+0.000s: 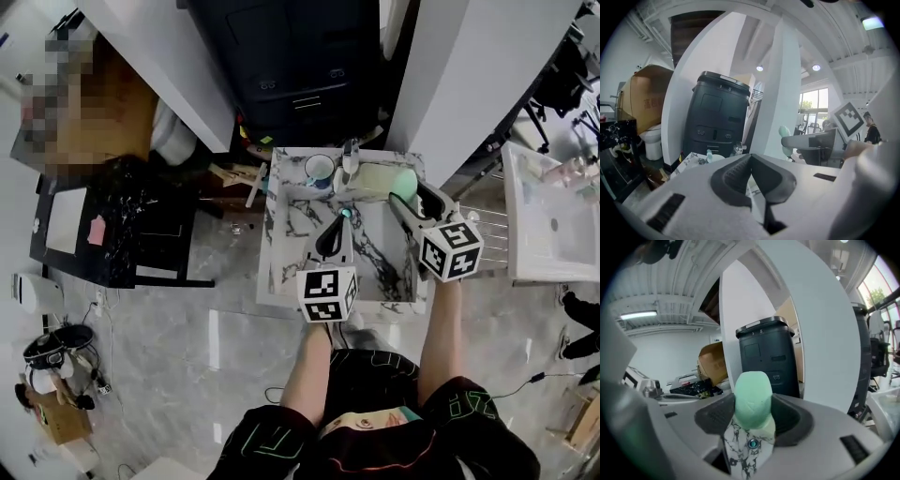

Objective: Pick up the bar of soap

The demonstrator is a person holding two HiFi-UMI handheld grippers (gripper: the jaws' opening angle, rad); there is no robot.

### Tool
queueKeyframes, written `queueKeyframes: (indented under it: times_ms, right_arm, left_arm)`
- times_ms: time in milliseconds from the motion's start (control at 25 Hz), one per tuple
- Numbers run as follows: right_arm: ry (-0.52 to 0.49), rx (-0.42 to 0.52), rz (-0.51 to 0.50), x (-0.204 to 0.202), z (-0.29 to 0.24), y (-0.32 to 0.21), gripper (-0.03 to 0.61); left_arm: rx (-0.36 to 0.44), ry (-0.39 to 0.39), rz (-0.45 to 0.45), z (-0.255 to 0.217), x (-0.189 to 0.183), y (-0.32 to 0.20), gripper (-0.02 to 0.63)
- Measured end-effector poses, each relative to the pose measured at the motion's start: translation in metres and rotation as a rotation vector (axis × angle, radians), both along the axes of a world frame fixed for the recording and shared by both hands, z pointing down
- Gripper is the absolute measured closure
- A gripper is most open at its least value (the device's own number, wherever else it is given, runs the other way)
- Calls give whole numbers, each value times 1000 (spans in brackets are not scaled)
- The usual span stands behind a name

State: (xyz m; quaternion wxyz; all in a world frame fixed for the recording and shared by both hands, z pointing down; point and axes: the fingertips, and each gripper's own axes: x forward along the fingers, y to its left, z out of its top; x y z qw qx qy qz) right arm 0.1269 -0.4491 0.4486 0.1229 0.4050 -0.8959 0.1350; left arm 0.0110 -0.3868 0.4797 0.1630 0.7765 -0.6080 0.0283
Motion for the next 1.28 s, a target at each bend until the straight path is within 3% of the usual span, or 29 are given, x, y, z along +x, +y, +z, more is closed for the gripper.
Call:
queueKeyframes:
  times_ms: [200,560,1280]
  right_arm:
    - [-45,88,31,13,-32,16,327]
    - [-127,192,-17,25,-58,30,327]
    - [-145,274,-5,37,-78,26,327]
  left_arm:
    - [62,-26,-32,-30,-5,-4,606]
    - [138,-82,-86,-72,-15,-12,606]
    - [164,-120,-65,-88,-3,-16,605]
